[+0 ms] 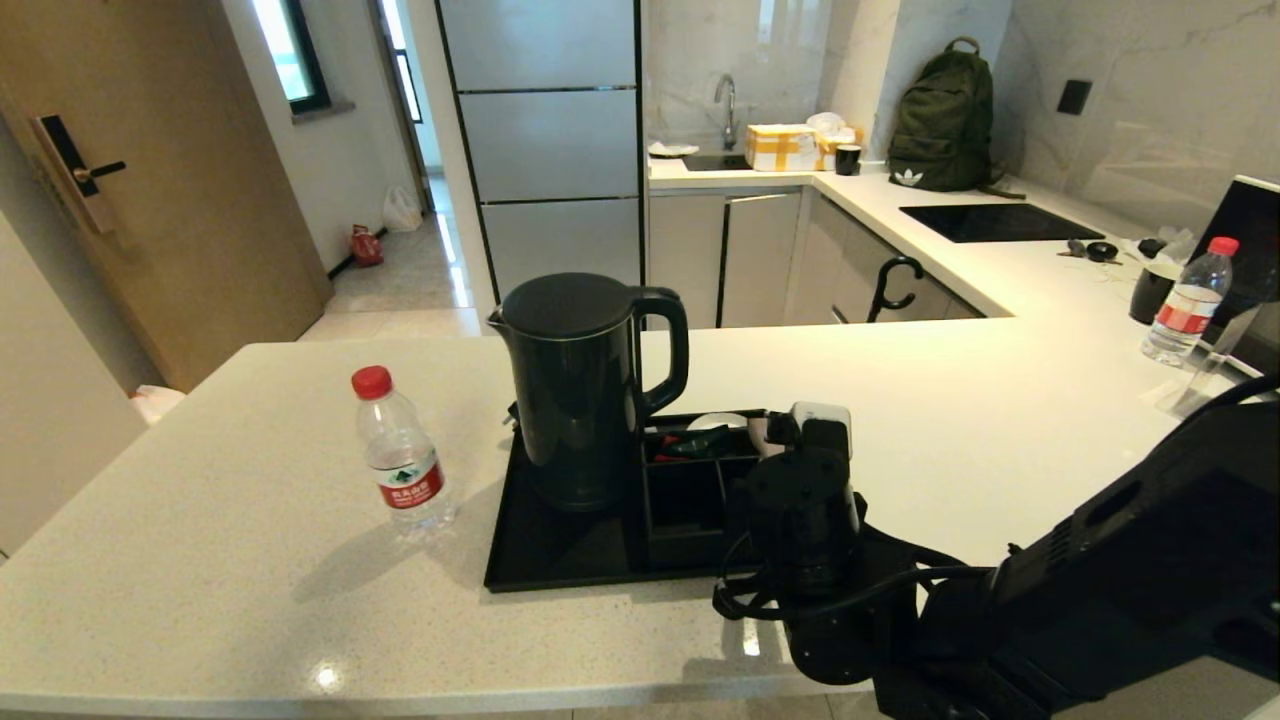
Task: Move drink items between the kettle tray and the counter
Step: Return the tea bag to its original position
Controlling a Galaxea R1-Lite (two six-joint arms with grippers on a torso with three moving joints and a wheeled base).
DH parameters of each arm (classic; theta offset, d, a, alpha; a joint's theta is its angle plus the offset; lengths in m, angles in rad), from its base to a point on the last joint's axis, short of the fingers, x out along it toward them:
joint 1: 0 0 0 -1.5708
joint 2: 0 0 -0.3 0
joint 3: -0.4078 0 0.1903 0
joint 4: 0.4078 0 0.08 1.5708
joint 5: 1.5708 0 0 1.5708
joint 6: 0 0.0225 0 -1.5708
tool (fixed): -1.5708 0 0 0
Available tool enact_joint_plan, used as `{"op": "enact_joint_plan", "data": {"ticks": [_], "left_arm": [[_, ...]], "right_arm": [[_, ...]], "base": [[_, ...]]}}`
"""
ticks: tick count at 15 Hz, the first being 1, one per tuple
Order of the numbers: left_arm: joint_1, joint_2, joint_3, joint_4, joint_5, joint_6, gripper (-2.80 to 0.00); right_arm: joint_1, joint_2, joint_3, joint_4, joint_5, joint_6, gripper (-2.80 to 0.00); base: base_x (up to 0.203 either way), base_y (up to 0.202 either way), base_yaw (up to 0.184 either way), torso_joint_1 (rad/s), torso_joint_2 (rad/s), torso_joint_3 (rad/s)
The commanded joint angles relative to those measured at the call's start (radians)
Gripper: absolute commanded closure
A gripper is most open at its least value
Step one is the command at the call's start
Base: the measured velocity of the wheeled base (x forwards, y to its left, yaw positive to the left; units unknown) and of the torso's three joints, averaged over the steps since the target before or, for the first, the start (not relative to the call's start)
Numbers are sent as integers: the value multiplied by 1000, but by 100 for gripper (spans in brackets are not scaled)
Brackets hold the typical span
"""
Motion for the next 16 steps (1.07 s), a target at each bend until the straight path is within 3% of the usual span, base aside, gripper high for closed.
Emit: {"op": "enact_joint_plan", "data": {"ticks": [1,8,9,16], "left_arm": [[0,1,0,0,-1,1,0],[0,1,0,0,0,1,0],[0,1,0,0,0,1,0],[0,1,0,0,-1,1,0]], "right_arm": [[-7,60,-9,-40,-1,-3,0],[-33,127,-49,-79,9,-28,0],[-34,130,-50,-85,9,-33,-280],[-34,133,-35,-189,14,-100,-280]], "base": [[0,0,0,0,0,0],[0,0,0,0,0,0],[0,0,0,0,0,0],[0,0,0,0,0,0]]}}
